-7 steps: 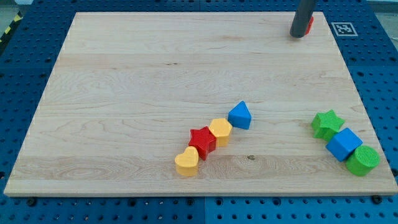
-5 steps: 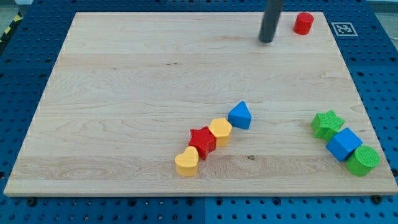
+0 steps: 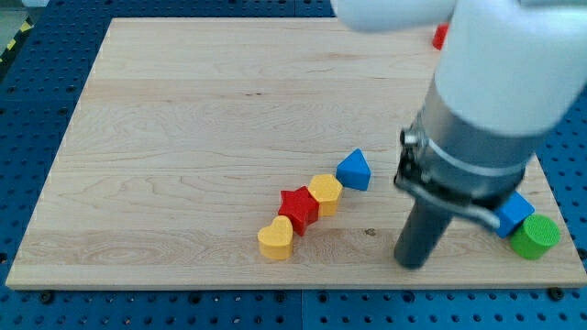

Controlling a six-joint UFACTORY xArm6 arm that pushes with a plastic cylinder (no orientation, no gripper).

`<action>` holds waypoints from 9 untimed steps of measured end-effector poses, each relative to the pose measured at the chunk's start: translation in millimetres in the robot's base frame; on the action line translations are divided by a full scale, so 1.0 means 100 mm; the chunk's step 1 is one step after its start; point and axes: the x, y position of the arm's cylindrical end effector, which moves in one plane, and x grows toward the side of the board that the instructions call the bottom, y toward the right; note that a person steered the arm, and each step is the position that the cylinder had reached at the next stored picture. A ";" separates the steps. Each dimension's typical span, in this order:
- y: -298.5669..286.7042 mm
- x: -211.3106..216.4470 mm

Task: Push red star slightly up

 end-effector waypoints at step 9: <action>-1.38 -1.02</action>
